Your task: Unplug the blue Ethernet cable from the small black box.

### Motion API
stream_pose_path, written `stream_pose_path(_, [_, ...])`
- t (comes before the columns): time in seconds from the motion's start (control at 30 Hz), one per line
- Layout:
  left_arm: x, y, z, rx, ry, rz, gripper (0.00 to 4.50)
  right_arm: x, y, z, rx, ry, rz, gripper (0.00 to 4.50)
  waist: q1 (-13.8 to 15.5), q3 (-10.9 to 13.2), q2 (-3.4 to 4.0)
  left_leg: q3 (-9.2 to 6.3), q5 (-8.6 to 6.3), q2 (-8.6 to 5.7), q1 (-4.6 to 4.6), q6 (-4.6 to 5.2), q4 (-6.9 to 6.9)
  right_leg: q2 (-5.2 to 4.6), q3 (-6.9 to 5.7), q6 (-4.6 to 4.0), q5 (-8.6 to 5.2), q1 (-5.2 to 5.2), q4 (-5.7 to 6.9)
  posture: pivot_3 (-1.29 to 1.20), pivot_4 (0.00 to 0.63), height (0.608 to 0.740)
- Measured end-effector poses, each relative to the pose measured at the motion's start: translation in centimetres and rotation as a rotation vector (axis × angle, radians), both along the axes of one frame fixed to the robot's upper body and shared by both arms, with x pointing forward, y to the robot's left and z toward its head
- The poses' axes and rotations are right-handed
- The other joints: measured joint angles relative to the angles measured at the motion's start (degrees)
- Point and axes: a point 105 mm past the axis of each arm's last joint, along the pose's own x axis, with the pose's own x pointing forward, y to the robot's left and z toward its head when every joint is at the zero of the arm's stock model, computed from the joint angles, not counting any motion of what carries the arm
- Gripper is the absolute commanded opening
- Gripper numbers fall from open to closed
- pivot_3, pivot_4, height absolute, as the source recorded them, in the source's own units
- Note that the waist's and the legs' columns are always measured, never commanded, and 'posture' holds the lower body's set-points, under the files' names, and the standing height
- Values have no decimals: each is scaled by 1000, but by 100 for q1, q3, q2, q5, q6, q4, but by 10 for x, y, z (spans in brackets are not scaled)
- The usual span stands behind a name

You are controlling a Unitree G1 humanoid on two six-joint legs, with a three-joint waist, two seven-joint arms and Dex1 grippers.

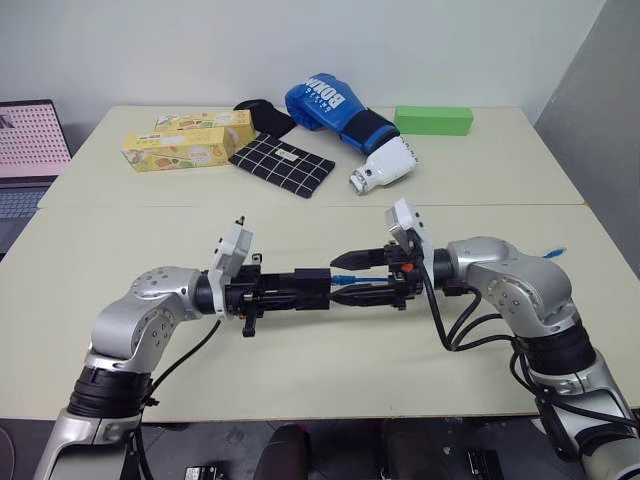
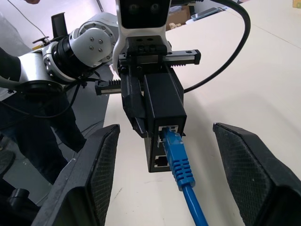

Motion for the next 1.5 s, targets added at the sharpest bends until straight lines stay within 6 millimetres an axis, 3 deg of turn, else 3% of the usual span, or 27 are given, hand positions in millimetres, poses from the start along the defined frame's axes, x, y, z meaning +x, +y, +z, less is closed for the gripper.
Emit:
stream_pose_path(0.13, [-1, 0, -1, 0, 4, 0, 795, 3, -1, -3, -5, 10, -13, 3359, 0, 0, 0, 0, 0, 0, 0, 0, 0, 0, 0, 0, 0, 0, 0, 0, 150, 740])
stream_pose_path(0.23, [-1, 0, -1, 0, 3, 0, 795, 3, -2, -3, -6, 10, -7, 2903, 1, 0, 0, 0, 0, 0, 0, 0, 0, 0, 0, 0, 0, 0, 0, 0, 150, 740])
stream_pose_path(0.6, [0, 1, -2, 2, -4, 5, 795, 0, -3, -6, -33, 0, 24, 269, 0, 0, 0, 0, 0, 0, 0, 0, 0, 1, 0, 0, 0, 0, 0, 0, 150, 740])
stream_pose_path(0.67, [-1, 1, -2, 1, -9, 6, 794, -1, -2, -7, -35, 2, 28, 34, 1, 0, 0, 0, 0, 1, 0, 0, 0, 1, 0, 0, 0, 0, 0, 0, 150, 740])
stream_pose_path(1.17, [-18, 1, -12, 5, 3, -41, 793, -11, -5, -16, -66, 125, 111, 33, 1, 0, 0, 0, 0, 2, 2, 0, -1, 1, 1, 0, 0, 0, 0, 0, 150, 740])
stream_pose_path(1.23, [-20, 11, -18, 27, 18, -12, 792, -5, -17, -21, -98, 143, 77, 33, 1, 0, 0, 0, 0, 2, 1, 1, 0, 0, 0, 0, 0, 1, -1, 0, 150, 740])
stream_pose_path(1.3, [-19, 30, -26, 68, 42, 60, 792, 16, -52, -30, -151, 172, -81, 33, 18, 1, 1, 3, -1, 0, 1, 1, 0, -6, -2, 0, 0, 1, -3, 0, 150, 740])
stream_pose_path(1.33, [-17, 36, -28, 71, 49, 90, 792, 21, -60, -33, -158, 184, -121, 33, 23, 1, 1, 5, -1, 0, 0, 1, -1, -7, -3, 0, 0, 1, -3, 0, 150, 740])
stream_pose_path(1.5, [-12, 39, -32, 78, 35, 147, 792, 23, -57, -34, -133, 173, -128, 33, 0, 1, 1, 3, -1, 3, 0, 1, -2, -1, 0, 0, 0, 0, -2, 0, 150, 740])
